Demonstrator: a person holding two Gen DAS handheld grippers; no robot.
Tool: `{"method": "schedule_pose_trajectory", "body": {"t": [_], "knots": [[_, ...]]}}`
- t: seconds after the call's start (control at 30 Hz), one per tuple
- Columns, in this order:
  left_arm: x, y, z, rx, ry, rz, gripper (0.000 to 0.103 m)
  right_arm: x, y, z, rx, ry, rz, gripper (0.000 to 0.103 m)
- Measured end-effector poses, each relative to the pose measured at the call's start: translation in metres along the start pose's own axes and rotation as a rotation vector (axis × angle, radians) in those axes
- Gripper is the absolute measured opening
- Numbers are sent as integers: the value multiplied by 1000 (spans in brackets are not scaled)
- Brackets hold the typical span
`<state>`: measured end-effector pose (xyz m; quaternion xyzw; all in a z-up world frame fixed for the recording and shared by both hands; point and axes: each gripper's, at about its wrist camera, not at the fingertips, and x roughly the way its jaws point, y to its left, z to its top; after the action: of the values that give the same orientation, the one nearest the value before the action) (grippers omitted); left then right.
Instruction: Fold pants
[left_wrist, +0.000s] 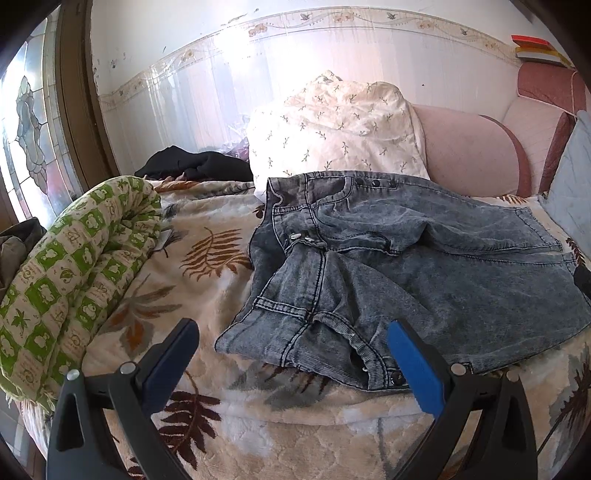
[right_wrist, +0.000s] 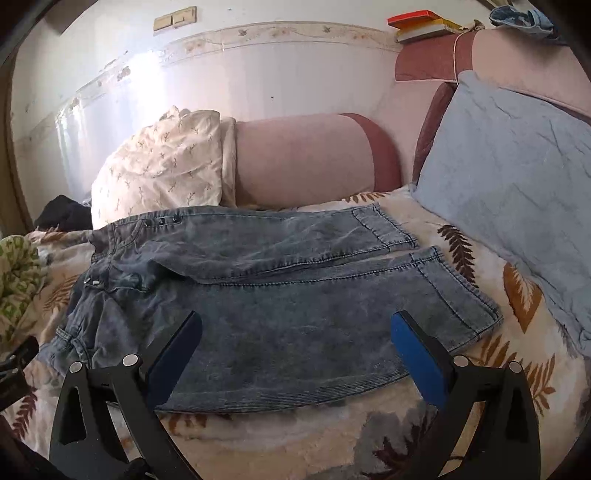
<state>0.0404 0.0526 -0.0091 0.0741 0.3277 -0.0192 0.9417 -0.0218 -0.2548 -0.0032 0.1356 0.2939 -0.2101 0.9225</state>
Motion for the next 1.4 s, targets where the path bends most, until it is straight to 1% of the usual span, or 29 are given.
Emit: {"method": "schedule_pose_trajectory", "body": {"t": [0.3, 0.63, 1.4], "knots": [[6, -2, -5, 13, 17, 6, 103, 5, -7, 0, 34, 19, 5, 102], [8, -2, -7, 20, 28, 6, 103, 13, -16, -2, 85, 61, 7, 102], [6, -10, -3, 26, 30, 16, 103, 15, -18, -2, 95, 60, 0, 102]]}}
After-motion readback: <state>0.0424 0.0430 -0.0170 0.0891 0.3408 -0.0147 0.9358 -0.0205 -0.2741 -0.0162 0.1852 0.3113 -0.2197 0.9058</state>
